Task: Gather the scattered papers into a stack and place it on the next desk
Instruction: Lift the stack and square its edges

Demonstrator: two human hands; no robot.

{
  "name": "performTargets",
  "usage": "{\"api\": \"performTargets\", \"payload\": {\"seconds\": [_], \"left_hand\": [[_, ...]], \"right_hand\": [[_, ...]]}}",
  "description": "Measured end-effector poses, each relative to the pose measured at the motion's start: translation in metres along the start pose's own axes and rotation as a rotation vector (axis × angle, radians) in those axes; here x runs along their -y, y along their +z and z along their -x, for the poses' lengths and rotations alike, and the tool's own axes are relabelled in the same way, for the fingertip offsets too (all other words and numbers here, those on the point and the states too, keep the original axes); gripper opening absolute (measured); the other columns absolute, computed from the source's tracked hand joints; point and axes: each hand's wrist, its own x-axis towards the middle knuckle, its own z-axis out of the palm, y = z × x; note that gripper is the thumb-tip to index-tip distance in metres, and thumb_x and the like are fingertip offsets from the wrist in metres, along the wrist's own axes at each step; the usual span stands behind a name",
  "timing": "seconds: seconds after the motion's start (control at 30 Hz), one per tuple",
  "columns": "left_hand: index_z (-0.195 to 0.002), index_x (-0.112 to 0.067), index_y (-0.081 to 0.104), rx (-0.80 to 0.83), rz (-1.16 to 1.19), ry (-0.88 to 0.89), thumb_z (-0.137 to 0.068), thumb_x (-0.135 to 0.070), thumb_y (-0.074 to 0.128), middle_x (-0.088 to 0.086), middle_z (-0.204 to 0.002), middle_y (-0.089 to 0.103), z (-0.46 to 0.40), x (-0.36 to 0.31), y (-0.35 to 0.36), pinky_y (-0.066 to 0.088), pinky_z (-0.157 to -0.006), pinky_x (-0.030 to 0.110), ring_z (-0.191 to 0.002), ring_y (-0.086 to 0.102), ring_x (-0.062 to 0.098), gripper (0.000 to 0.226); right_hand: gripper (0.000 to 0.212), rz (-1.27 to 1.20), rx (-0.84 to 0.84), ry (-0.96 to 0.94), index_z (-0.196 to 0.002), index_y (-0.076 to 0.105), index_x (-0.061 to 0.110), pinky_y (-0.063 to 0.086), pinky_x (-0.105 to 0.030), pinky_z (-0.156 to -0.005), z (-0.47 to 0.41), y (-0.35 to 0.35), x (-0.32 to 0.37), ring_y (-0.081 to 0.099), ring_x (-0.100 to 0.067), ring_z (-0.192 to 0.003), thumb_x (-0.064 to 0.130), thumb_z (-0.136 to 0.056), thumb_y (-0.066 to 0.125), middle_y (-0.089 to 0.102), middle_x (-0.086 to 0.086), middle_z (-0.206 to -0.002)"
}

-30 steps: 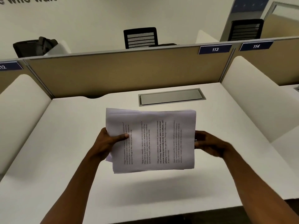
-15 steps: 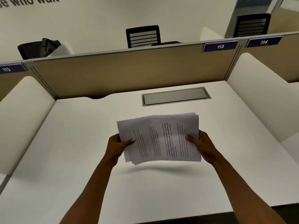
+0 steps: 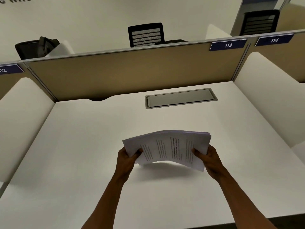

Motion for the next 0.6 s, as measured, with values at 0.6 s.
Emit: {"api": "performTargets", "payload": {"seconds": [0.6], "left_hand": [[-0.106, -0.013, 0.073, -0.036, -0.062, 0.006, -0.082, -0.009, 0.081, 0.001, -0.101, 0.078, 0.005, 0.018, 0.014, 0.058, -0.073, 0.018, -0.095, 0.073, 0.013, 0.025]], "right_hand": [[0.034, 0.032, -0.171, 0.024, -0.107, 0.07, 0.016, 0.057, -0.029, -0.073, 0.008, 0.0, -0.03, 0.071, -0.023, -0.096, 0.009, -0.076, 0.082, 0.076, -0.007, -0.1]]}}
